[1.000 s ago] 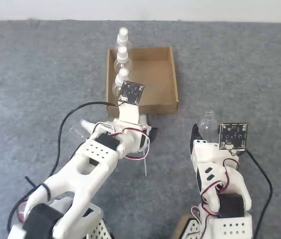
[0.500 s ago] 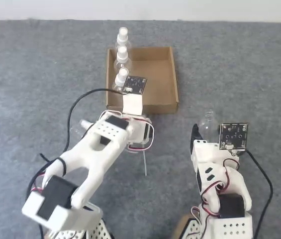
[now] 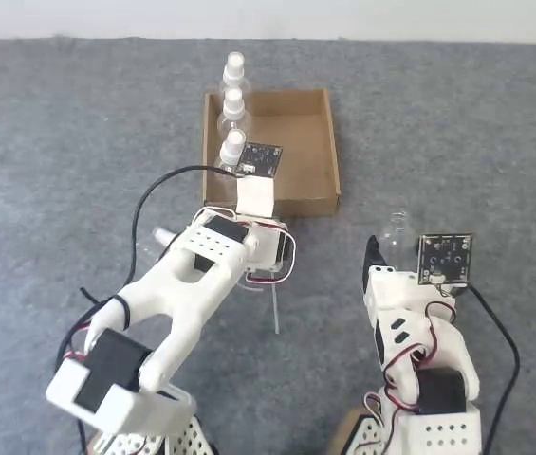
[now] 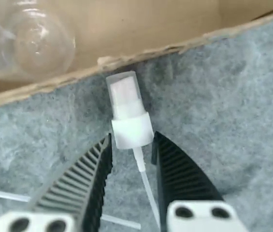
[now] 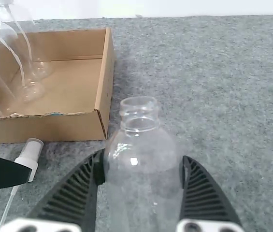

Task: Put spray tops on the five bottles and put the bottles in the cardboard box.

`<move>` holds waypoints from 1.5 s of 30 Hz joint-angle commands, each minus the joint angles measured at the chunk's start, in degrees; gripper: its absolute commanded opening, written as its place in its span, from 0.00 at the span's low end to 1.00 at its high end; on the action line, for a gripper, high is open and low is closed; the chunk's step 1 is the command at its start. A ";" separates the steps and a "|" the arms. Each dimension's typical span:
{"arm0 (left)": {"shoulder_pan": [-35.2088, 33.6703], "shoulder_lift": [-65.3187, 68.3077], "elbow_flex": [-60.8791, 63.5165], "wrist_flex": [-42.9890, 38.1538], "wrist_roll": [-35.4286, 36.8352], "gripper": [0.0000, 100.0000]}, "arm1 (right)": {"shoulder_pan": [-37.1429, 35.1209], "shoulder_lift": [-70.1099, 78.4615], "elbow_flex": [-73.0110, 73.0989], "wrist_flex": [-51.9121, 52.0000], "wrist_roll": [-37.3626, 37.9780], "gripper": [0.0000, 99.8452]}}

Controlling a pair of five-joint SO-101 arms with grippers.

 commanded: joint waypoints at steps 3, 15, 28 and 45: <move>0.09 -0.35 -3.12 0.18 0.44 0.12 | 0.66 -0.92 -0.35 -1.36 -0.18 0.10; 0.18 -0.18 -3.82 0.09 0.44 0.12 | 0.75 -0.92 -0.35 -1.36 -0.18 0.10; 0.18 14.95 -21.23 14.77 0.44 0.12 | 0.75 -0.92 -0.35 -1.36 -0.18 0.10; 1.76 4.92 -10.95 10.46 -8.00 0.01 | 0.84 -0.92 -0.35 -1.36 -0.18 0.10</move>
